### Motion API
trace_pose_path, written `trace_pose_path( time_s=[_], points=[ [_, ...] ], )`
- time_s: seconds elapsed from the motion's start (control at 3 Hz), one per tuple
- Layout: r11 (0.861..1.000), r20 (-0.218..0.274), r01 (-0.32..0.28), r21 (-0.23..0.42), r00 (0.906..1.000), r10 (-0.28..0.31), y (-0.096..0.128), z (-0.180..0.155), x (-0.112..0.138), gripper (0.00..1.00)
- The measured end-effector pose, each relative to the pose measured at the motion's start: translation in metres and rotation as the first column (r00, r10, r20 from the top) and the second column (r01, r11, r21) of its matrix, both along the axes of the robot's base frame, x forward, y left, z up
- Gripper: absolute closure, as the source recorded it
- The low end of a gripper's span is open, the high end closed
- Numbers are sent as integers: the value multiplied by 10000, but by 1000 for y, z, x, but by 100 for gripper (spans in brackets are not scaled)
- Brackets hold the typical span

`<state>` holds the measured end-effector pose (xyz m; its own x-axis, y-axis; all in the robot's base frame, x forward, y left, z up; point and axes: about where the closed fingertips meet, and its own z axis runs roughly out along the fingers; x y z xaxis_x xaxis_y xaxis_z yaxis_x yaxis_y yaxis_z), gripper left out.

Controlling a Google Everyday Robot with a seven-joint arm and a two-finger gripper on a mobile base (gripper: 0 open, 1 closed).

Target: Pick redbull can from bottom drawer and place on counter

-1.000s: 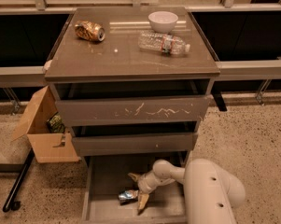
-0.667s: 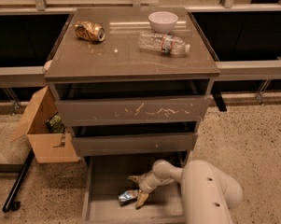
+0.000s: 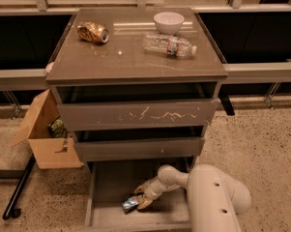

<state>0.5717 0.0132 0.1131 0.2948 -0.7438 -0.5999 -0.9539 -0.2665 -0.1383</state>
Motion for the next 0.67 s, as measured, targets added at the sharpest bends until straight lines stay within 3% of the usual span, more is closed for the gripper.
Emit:
trace_pose_path(
  time_s=[0.33, 0.67],
  points=[
    [10000, 0, 0, 0, 10000, 0, 0, 2, -2, 96],
    [9994, 552, -105, 324, 9984, 87, -8, 29, -4, 100]
  ],
)
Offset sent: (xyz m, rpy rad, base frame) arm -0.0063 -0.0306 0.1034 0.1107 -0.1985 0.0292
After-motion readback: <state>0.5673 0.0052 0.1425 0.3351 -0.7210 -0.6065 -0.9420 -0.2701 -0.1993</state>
